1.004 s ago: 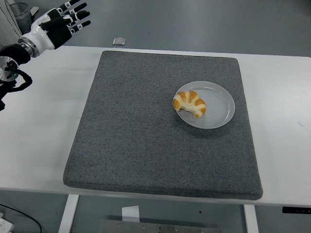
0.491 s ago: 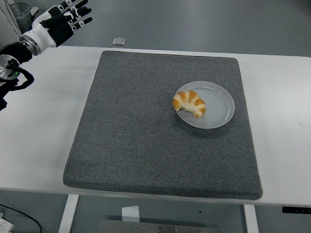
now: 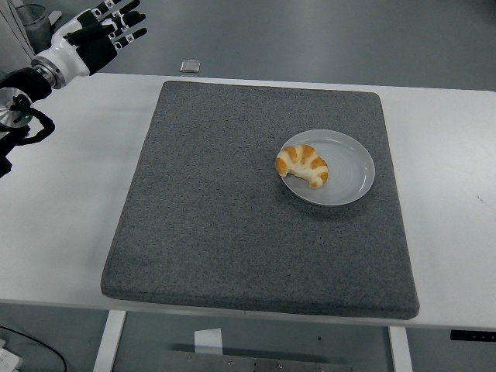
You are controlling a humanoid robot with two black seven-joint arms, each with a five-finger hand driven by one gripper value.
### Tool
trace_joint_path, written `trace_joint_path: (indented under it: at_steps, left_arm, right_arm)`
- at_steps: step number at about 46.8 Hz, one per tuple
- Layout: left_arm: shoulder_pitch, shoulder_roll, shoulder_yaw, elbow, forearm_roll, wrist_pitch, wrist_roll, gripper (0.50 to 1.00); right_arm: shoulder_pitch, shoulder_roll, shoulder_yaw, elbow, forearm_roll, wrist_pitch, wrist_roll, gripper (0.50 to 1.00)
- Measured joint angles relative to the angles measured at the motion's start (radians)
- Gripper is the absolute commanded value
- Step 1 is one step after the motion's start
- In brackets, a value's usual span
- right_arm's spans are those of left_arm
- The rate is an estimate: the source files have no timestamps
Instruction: Place the bread on the plate
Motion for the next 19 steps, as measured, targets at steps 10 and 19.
trace_joint_path:
  at_steps: [10, 19]
  left_arm:
    - [0.0, -0.044, 0.0, 0.001, 0.0, -0.001, 0.0, 1.0]
    - [0.0, -0.063, 0.001, 0.005, 0.0, 0.003, 0.0, 1.0]
  right_arm:
    - [-0.002, 0.0, 0.0, 0.0, 0.0, 0.0, 0.0, 0.932]
    - [-0.003, 0.0, 0.0, -0.001, 0.0, 0.0, 0.0, 0.932]
